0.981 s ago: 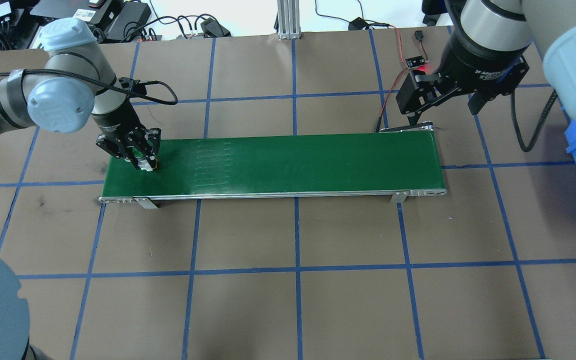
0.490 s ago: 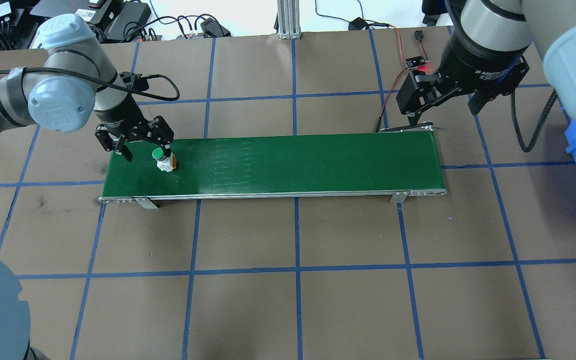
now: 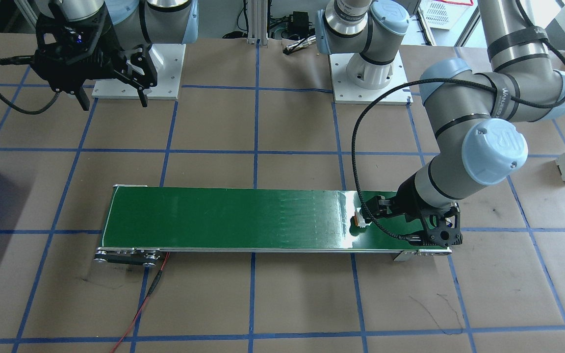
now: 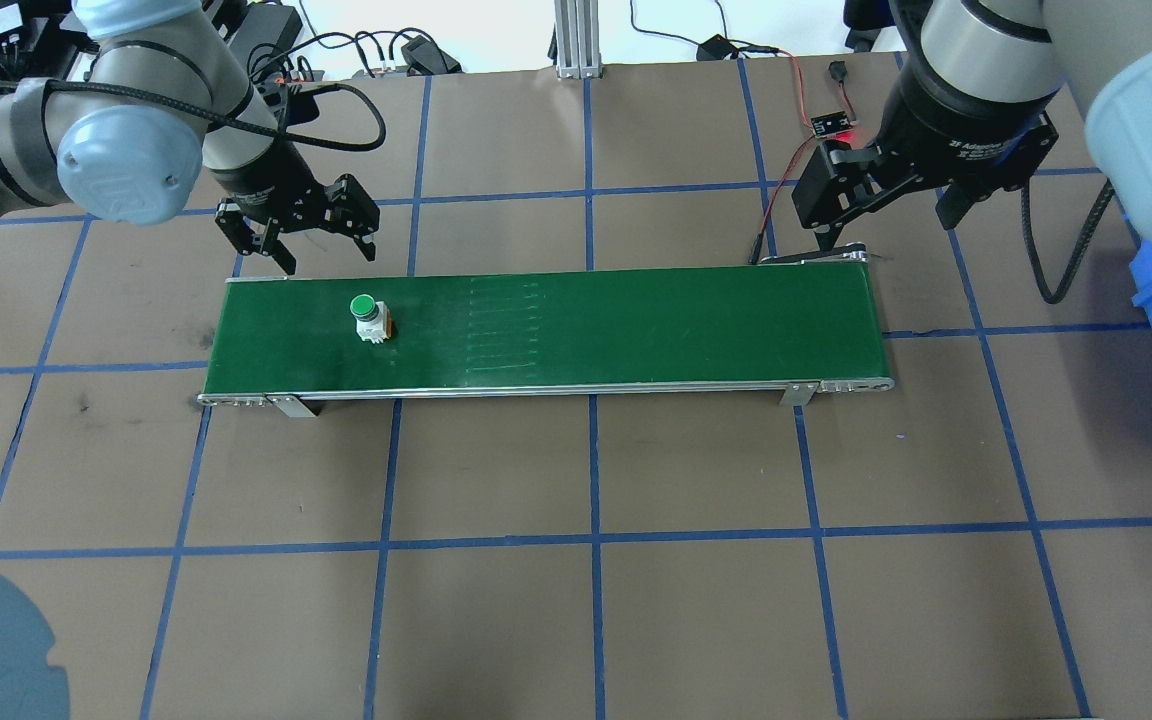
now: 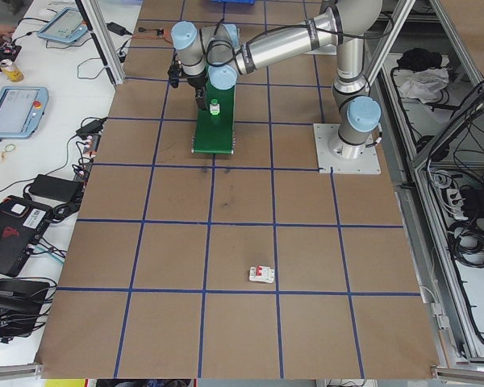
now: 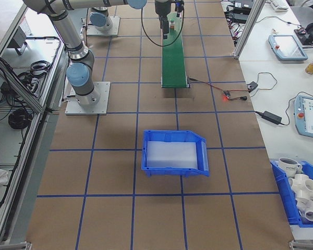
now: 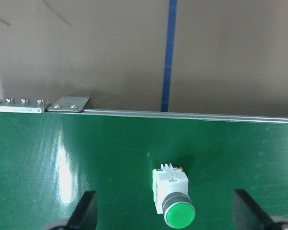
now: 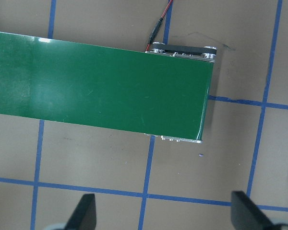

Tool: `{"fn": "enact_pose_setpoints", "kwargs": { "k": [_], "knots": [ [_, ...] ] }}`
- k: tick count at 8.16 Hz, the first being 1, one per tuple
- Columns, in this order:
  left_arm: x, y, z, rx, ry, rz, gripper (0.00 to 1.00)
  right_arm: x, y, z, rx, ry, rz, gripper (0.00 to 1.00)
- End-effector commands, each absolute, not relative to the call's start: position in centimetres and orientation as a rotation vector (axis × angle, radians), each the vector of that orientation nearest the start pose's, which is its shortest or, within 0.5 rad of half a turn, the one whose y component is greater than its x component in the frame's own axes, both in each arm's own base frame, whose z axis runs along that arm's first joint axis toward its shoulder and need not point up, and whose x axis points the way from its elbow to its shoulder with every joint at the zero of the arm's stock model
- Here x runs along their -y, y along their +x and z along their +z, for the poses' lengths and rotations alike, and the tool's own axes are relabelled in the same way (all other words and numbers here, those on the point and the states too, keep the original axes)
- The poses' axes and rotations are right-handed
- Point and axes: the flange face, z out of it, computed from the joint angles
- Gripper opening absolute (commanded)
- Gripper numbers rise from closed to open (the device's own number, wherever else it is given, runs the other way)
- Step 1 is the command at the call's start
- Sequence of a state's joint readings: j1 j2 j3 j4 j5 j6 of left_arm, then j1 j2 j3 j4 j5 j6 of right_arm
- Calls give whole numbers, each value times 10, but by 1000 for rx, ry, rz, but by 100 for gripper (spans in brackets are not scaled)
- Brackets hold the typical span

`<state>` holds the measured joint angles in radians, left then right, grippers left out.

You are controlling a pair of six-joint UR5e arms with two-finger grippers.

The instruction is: Move button from left to right

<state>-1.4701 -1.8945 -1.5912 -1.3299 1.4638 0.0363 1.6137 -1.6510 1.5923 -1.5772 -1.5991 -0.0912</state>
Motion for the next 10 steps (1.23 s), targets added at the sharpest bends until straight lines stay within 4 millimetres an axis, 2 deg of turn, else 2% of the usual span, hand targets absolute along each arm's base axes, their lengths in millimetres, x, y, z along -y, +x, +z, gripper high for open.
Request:
{"fn": "enact_pose_setpoints", "kwargs": {
  "k": [1,2,3,4,5,6,9,10],
  "knots": [
    [605,-132,399,-3241,-22,-12,100,465,151,507,-3152,-205,-80,100],
    [608,-132,419,-3188,-16,-37,100,478,153,496,-3141,-202,-91,100],
    [606,-138,450,-3128,14,-76,100,501,154,467,-3133,-200,-32,100],
    [597,-144,465,-3122,21,-13,100,520,156,434,-3119,-194,44,100],
    [591,-145,482,-3114,23,-60,100,537,157,397,-3119,-181,85,100],
    [582,-145,497,-3113,30,-89,100,547,158,376,-3120,-179,55,100],
    [552,-151,543,-3139,41,-214,100,566,158,304,-3118,-179,167,100],
    [545,-151,548,-3149,43,-225,100,562,158,295,-3118,-178,175,100]
  ]
}}
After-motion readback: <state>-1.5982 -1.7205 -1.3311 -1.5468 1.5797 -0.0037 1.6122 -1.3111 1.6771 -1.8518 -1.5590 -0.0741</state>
